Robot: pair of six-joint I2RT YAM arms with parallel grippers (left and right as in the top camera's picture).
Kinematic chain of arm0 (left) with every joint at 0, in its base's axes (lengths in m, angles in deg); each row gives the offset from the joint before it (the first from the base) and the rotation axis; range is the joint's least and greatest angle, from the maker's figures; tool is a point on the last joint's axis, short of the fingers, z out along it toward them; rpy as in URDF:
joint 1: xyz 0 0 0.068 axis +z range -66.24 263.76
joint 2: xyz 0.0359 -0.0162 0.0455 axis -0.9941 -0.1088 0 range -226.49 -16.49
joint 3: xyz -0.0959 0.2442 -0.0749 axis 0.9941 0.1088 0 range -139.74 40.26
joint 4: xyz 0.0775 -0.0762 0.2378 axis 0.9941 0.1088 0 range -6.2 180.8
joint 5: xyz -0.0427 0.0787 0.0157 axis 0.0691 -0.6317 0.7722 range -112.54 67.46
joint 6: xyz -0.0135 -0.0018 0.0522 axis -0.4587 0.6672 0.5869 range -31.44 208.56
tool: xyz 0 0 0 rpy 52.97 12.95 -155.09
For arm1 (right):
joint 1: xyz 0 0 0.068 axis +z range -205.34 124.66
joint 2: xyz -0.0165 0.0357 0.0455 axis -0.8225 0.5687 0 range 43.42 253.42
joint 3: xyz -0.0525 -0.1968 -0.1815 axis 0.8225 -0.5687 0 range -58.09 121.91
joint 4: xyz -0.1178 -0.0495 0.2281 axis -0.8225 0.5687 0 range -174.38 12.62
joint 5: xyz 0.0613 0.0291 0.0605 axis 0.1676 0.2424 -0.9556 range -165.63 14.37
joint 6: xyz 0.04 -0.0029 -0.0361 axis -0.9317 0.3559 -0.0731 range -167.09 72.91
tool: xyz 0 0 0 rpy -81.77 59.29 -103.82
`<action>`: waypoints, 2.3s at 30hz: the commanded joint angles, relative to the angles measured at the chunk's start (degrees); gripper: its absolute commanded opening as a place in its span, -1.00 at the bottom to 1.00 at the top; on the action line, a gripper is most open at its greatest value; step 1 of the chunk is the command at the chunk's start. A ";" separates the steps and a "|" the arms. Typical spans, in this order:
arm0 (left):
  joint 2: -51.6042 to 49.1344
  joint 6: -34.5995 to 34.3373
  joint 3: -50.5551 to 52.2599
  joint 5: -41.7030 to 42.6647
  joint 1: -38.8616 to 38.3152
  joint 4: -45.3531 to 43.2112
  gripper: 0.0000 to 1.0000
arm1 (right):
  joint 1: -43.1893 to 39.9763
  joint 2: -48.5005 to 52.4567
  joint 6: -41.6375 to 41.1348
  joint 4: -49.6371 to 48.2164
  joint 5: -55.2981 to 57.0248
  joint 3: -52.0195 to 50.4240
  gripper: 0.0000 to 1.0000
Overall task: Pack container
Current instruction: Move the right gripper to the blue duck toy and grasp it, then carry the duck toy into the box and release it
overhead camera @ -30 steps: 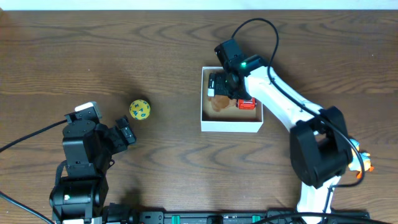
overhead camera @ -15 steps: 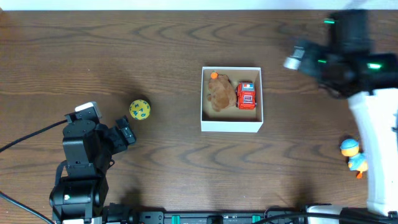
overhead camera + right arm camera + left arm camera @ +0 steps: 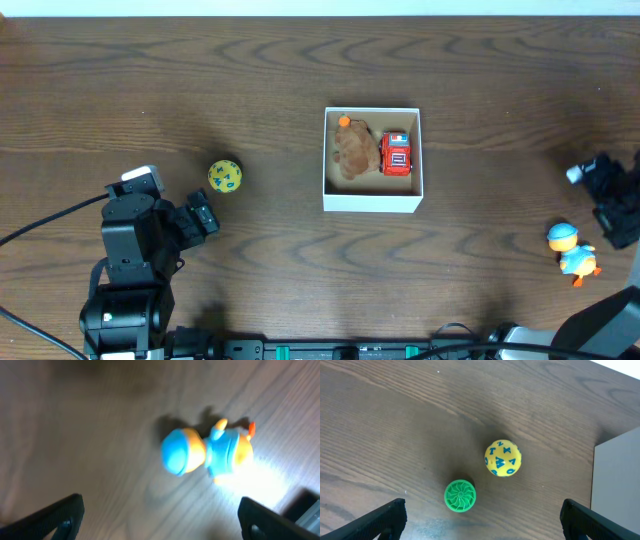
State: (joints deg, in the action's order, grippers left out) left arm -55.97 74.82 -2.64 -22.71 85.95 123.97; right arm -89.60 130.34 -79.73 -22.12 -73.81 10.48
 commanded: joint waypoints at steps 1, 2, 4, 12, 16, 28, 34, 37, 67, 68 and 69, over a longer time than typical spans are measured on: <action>0.26 -0.55 -1.22 0.20 0.09 0.15 0.96 | -2.12 0.22 -0.46 -4.90 -0.79 -7.37 0.98; 0.26 -0.55 -1.22 0.20 0.09 0.15 0.96 | -2.25 0.22 -0.46 -6.97 -0.79 -9.49 0.98; 0.26 -0.57 -1.22 0.20 0.09 0.15 0.96 | -2.21 0.22 -0.02 -11.82 -0.79 -14.05 0.94; 0.26 -0.55 -1.22 0.20 0.09 0.17 0.96 | -2.21 0.26 -0.02 -26.25 -0.72 -25.57 0.35; 0.26 -0.55 -1.22 0.20 0.09 0.20 0.96 | -2.21 0.24 0.17 -27.15 -0.79 -26.47 -0.97; 0.26 -0.57 -1.22 0.22 0.09 0.17 0.96 | 3.65 -5.90 7.34 -20.15 -8.09 -17.00 -0.97; 0.26 -0.57 -1.22 0.22 0.09 0.17 0.96 | 19.17 -12.85 13.94 -12.90 -8.11 -5.05 -0.97; 0.26 -0.57 -1.22 0.22 0.09 0.17 0.96 | 30.32 -14.67 18.01 -11.63 -8.09 -0.13 -0.97; 0.24 -0.55 -1.22 0.20 0.09 0.55 0.96 | 67.49 11.89 1.01 -19.34 2.23 2.67 0.07; 0.26 -0.55 -1.22 0.20 0.09 0.55 0.96 | 67.52 11.61 2.38 -19.74 2.10 2.75 0.33; 0.26 -0.55 -1.22 0.20 0.09 0.55 0.96 | 67.56 11.32 3.65 -20.02 1.70 2.95 0.39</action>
State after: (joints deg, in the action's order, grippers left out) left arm -55.97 74.82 -2.66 -22.69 85.95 124.34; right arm -22.76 142.38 -78.46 -41.14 -72.72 12.47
